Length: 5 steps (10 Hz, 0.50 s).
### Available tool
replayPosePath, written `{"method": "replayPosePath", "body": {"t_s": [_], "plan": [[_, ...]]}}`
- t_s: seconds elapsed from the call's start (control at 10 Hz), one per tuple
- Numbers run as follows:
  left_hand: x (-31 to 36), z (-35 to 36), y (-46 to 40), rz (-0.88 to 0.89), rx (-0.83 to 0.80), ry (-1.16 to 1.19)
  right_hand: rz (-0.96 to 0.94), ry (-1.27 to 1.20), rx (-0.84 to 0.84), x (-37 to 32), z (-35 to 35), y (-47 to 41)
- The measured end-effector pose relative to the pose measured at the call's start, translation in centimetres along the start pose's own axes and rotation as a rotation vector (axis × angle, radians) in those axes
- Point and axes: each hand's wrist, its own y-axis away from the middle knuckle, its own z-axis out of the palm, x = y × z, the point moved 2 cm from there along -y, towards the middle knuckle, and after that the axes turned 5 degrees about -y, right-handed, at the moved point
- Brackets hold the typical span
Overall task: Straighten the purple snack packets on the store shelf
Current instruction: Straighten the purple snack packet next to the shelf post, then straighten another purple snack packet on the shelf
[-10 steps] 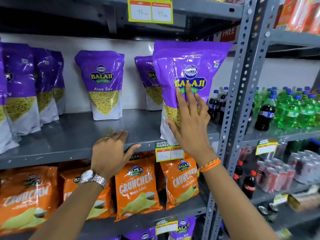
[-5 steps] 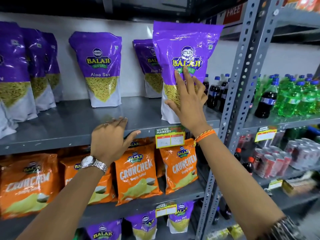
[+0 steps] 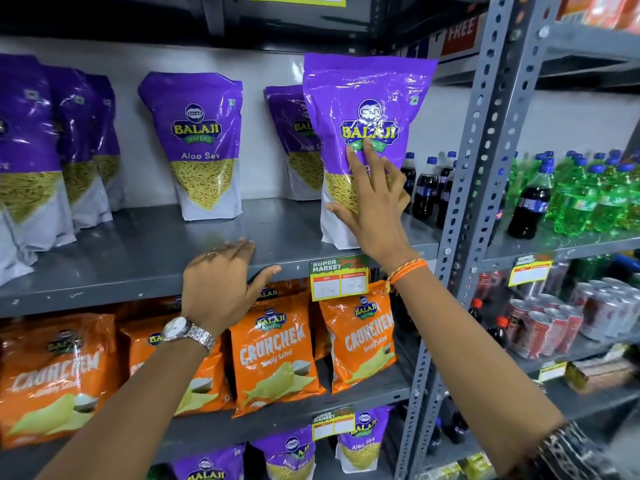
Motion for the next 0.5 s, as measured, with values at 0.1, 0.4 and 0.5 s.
{"method": "replayPosePath", "body": {"t_s": [0.1,0.4,0.5], "plan": [[0.0,-0.2,0.0,0.0,-0.018,0.014,0.004,0.016,-0.004,-0.1,-0.1,0.0],[-5.0,-0.8,2.7,-0.098,0.078,0.177,0.057,0.01,0.24,-3.9,-1.0,0.8],[-8.3,-0.8,4.7,-0.205,0.114,0.178,-0.07,-0.062,0.315,-8.3,0.6,0.5]]}}
